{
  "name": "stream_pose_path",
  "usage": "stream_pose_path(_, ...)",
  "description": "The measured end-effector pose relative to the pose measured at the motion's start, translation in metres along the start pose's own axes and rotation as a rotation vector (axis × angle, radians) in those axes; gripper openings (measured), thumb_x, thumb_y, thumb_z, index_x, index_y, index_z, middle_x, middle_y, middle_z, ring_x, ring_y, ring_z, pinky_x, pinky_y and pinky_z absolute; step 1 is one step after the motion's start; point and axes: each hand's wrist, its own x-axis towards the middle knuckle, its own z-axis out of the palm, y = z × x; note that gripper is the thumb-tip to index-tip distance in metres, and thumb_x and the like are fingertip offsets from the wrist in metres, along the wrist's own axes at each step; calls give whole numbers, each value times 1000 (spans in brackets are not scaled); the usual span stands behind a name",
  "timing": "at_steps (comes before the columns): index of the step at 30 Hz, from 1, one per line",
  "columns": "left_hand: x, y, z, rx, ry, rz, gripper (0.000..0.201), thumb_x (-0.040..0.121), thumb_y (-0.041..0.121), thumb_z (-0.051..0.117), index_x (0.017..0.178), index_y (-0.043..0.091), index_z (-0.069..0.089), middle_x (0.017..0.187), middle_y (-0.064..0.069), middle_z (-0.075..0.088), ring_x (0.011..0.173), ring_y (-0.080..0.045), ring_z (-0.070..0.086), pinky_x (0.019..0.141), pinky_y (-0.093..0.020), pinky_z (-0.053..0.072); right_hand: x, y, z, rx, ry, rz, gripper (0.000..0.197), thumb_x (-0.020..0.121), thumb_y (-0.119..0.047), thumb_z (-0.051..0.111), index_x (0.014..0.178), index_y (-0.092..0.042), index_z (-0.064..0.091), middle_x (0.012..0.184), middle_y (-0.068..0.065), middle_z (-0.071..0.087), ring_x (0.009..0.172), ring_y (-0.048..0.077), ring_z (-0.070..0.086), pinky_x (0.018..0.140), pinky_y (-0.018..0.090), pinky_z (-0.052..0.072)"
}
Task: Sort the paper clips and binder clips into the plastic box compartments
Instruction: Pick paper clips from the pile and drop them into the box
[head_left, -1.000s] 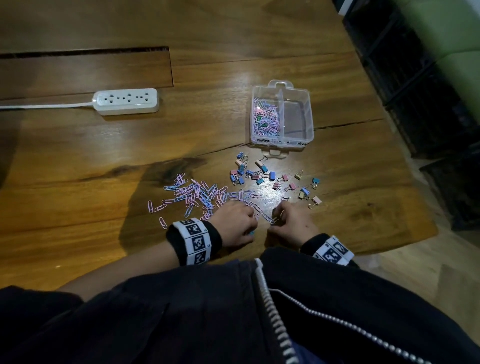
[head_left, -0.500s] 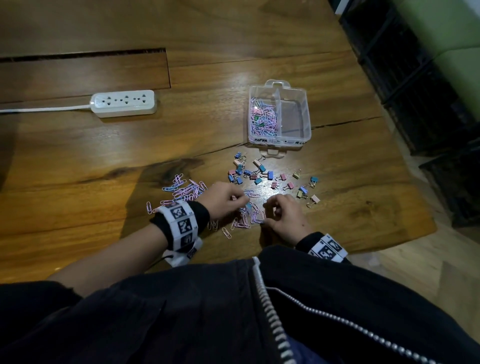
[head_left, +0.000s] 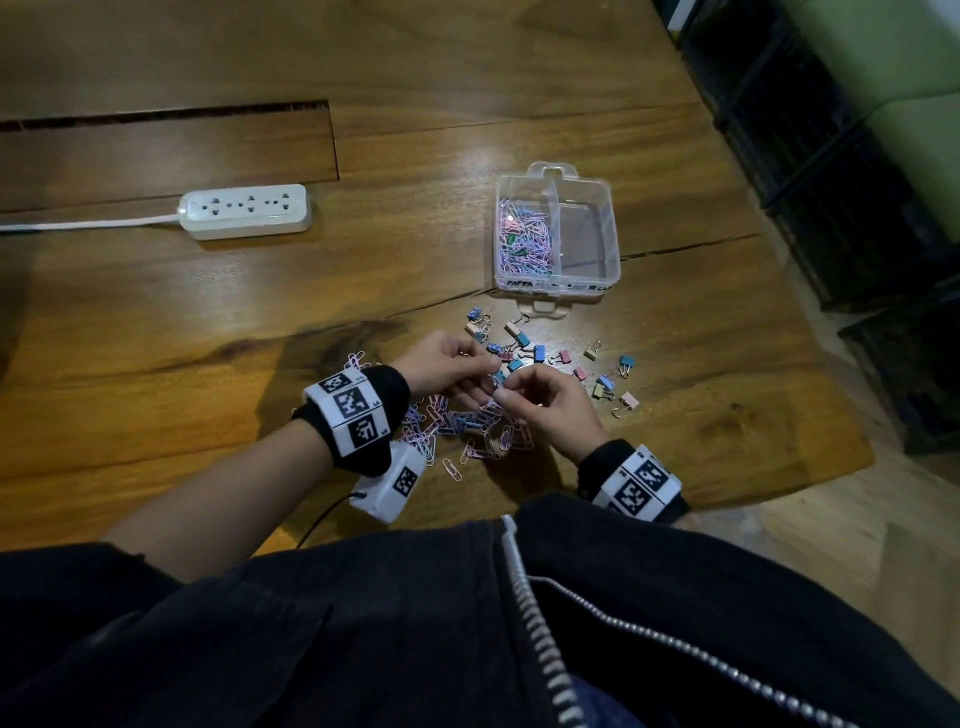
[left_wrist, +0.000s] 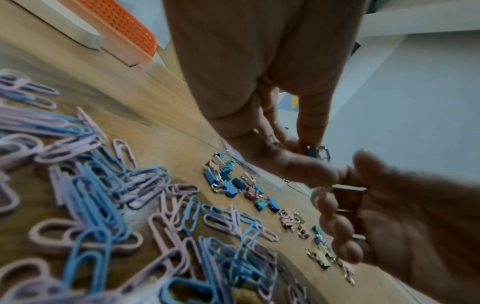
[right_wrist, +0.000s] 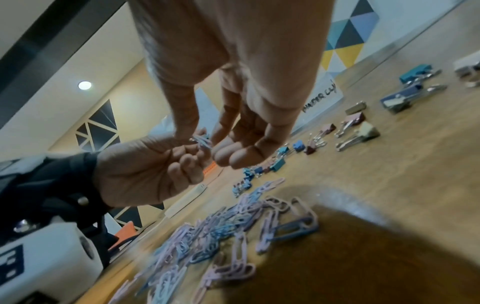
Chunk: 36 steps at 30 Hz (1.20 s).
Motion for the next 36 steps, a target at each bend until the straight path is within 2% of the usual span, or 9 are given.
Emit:
stream_pose_path(2, -2, 1, 3, -5, -13, 7, 8, 89, 7, 54, 81, 6, 55, 51, -2, 65, 43, -6, 62, 44, -14, 52, 2, -2, 1, 7, 13, -10, 9, 78, -6, 65, 82, -5, 58, 71, 1, 56, 62, 6, 54, 60, 18, 48)
stream_pose_path(6, -4, -2, 1, -27, 35, 17, 9, 89, 6, 53, 80, 8, 55, 65, -8, 62, 44, -6, 62, 46, -15, 52, 3, -1, 0, -21, -8, -26, 10, 78, -4, 65, 77, -10, 57, 73, 1, 57, 67, 11, 54, 65, 21, 49)
stream_pose_path(11, -6, -5, -3, -26, 52, 11, 9, 89, 9, 53, 86, 7, 61, 67, -8, 62, 44, -6, 61, 45, -15, 52, 0, 2, 0, -16, -47, -74, 16, 80, -6, 63, 73, -17, 54, 76, -1, 56, 66, 1, 54, 63, 12, 48)
stream_pose_path(17, -3, -5, -9, -59, 85, -8, 12, 91, 8, 50, 86, 6, 61, 75, -11, 61, 45, -3, 60, 47, -14, 53, -1, 5, -7, -236, -208, 34, 25, 75, 1, 66, 71, -19, 51, 75, -6, 56, 70, 5, 54, 67, 20, 44)
stream_pose_path(22, 6, 6, -6, -74, 259, 58, 5, 88, 5, 55, 87, 10, 54, 76, -4, 57, 48, -4, 58, 48, -14, 51, -5, 8, -7, -572, -25, 42, 21, 75, -13, 68, 89, -16, 53, 94, -2, 50, 82, 9, 46, 67, 17, 37)
stream_pose_path(25, 10, 8, -11, 177, 367, 80, 18, 88, 12, 57, 105, 8, 55, 88, 1, 57, 70, -9, 55, 57, -19, 50, -10, 11, -2, -732, -36, 116, 41, 75, -25, 69, 111, -21, 49, 115, 1, 43, 110, 16, 40, 91, 29, 39)
stream_pose_path(29, 1, -5, -43, 782, 453, 48, 30, 85, 11, 59, 116, 13, 56, 117, -5, 50, 103, -18, 52, 90, -28, 45, -9, 7, 7, -814, -78, 145, 66, 76, -26, 68, 133, -21, 35, 133, 6, 32, 124, 21, 30, 104, 35, 31)
stream_pose_path(32, -17, -21, -66, 1086, 464, -130, 46, 84, 5, 56, 128, 18, 47, 132, -14, 42, 122, -32, 41, 101, -42, 42, 1, 2, 14, -807, -88, 72, 62, 79, -17, 64, 134, -18, 36, 133, 7, 33, 124, 21, 30, 105, 32, 29)
stream_pose_path(36, -40, -41, -76, 1082, 446, -268, 71, 78, -2, 61, 138, 25, 34, 136, -16, 32, 125, -34, 34, 98, -42, 43, 8, 3, 21, -786, -168, -39, 41, 83, -6, 57, 122, -15, 50, 124, 4, 41, 117, 18, 36, 105, 31, 33)
